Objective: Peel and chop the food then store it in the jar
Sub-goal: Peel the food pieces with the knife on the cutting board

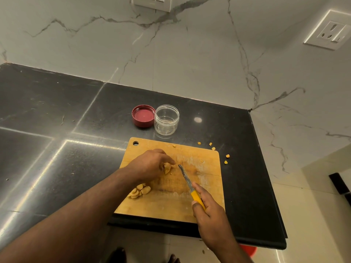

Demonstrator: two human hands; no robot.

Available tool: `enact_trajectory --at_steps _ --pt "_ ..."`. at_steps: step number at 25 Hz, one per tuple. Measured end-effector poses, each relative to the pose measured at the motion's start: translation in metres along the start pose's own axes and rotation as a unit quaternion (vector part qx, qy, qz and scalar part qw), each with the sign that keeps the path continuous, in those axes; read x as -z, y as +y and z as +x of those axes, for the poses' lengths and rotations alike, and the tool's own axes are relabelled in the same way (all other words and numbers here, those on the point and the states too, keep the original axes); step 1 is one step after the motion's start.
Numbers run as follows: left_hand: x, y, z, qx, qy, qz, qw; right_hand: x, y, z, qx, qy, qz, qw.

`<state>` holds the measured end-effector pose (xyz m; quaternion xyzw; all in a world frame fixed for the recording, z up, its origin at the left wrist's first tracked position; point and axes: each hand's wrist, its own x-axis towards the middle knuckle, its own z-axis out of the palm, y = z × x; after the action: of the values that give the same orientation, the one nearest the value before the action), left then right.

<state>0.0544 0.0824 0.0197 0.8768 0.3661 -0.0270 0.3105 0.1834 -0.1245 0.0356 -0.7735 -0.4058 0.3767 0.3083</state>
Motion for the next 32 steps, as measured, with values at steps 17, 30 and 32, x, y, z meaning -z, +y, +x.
enact_trajectory --at_steps 17,30,32 --pt "-0.031 0.006 -0.005 0.079 0.124 -0.067 0.987 -0.007 -0.003 0.003 0.05 -0.013 -0.101 0.994" --pt "-0.034 0.012 -0.006 0.087 0.155 -0.063 0.982 -0.024 -0.012 0.002 0.068 -0.029 -0.135 0.988" --pt "-0.034 0.012 -0.006 0.088 0.154 -0.062 0.982 -0.026 -0.012 0.002 0.071 -0.028 -0.137 0.988"
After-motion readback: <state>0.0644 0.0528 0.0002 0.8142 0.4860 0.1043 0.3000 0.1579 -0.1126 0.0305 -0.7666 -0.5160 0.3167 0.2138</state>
